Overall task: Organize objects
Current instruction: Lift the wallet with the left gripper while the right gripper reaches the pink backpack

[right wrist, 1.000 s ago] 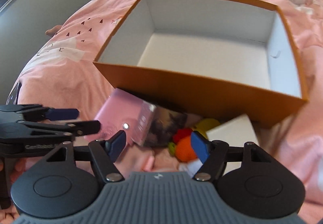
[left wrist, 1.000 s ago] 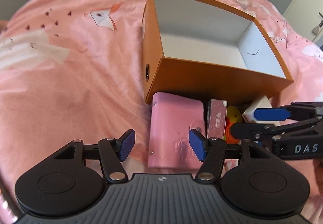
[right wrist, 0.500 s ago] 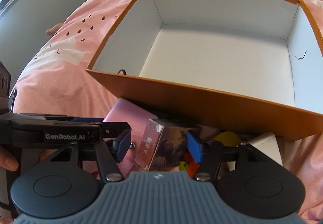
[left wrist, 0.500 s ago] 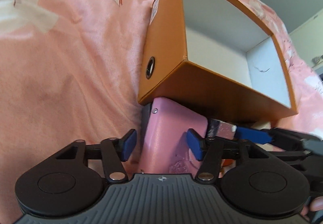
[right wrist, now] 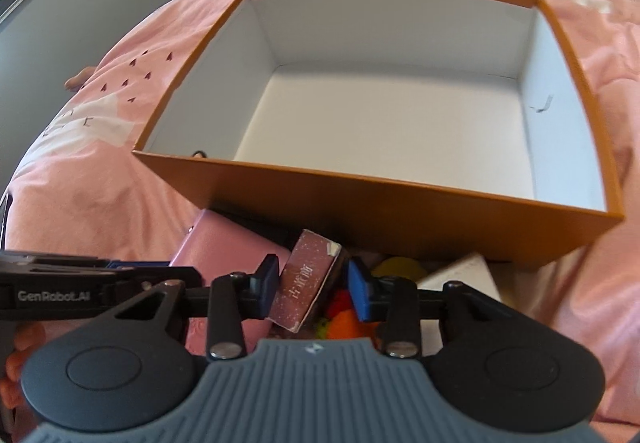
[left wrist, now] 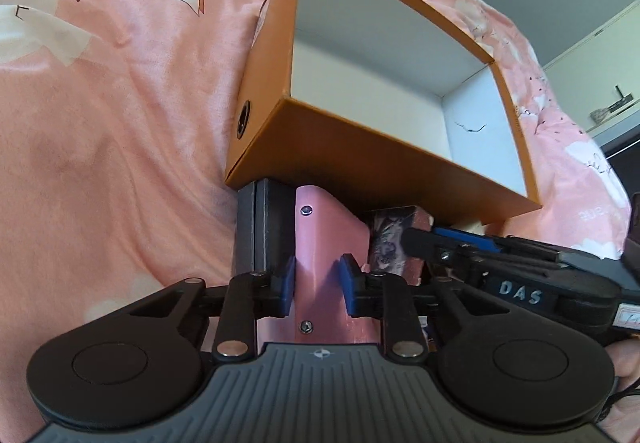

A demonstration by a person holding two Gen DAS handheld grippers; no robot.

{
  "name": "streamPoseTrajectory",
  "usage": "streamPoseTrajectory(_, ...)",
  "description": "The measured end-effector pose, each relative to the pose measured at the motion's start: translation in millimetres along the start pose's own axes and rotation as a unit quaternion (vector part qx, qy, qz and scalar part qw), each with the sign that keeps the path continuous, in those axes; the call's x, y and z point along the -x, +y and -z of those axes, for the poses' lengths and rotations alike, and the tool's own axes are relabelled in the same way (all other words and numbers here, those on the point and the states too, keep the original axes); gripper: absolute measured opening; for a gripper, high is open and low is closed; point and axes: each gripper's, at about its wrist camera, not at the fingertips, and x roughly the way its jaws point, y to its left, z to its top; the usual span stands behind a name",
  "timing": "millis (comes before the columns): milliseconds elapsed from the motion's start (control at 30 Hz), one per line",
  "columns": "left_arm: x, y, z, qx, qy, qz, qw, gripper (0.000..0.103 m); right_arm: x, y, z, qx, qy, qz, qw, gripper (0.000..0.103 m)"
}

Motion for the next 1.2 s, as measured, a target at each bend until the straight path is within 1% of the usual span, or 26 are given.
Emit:
streamPoseTrajectory(100, -8, 2, 0, 0.011, 0.005, -0.005, 0.9999, 0.031, 2, -6, 4, -0.013, -0.001, 0.002, 1.000, 0.040)
streamPoseTrajectory(167, -14, 5, -1, 0.019, 0.011, -0.007, 0.9997, 0.038, 0, -7, 4, -0.019, -0.001, 0.001, 1.000, 0.041)
streamPoseTrajectory(233, -15, 7, 1, 0.023, 0.011, -0.008, 0.9996, 0.038, -1, -6, 3, -0.019, -0.002, 0.001, 1.000, 0.041)
streamPoseTrajectory(300, -12, 5, 3, 0.016, 0.004, -0.010, 0.9998, 0.037, 0, -5, 4, -0.018, -0.004, 0.001, 1.000, 0.041)
streamPoseTrajectory(467, 0, -6, 10, -0.022, -0.023, -0.022, 0.9993, 0.029, 3, -4, 7, -0.018, -0.003, -0.002, 1.000, 0.042)
streamPoseTrajectory(633, 15, -21, 19, -0.055, -0.044, -0.040, 0.9967, 0.024, 10, 0, 12, -0.008, 0.000, -0.017, 1.000, 0.043)
streamPoseTrajectory(700, 23, -26, 23, -0.061, -0.052, -0.042, 0.9959, 0.022, 17, 4, 14, -0.003, 0.000, -0.025, 1.000, 0.044)
streamPoseTrajectory(800, 35, -25, 28, -0.062, -0.059, -0.047, 0.9952, 0.021, 27, 11, 18, 0.010, 0.003, -0.039, 0.999, 0.049)
streamPoseTrajectory(900, 45, -24, 33, -0.059, -0.065, -0.051, 0.9948, 0.020, 35, 19, 25, 0.023, 0.016, -0.058, 0.998, 0.049)
streamPoseTrajectory(1000, 55, -22, 37, -0.057, -0.072, -0.051, 0.9944, 0.020, 38, 21, 35, 0.019, 0.039, -0.074, 0.996, 0.049)
streamPoseTrajectory(1067, 60, -21, 41, -0.057, -0.075, -0.053, 0.9942, 0.020, 39, 22, 43, 0.014, 0.056, -0.079, 0.995, 0.050)
streamPoseTrajectory(1133, 62, -20, 44, -0.055, -0.074, -0.052, 0.9943, 0.020, 41, 24, 54, 0.015, 0.073, -0.080, 0.994, 0.053)
streamPoseTrajectory(1200, 64, -21, 47, -0.058, -0.077, -0.054, 0.9939, 0.020, 42, 28, 64, 0.020, 0.087, -0.084, 0.992, 0.053)
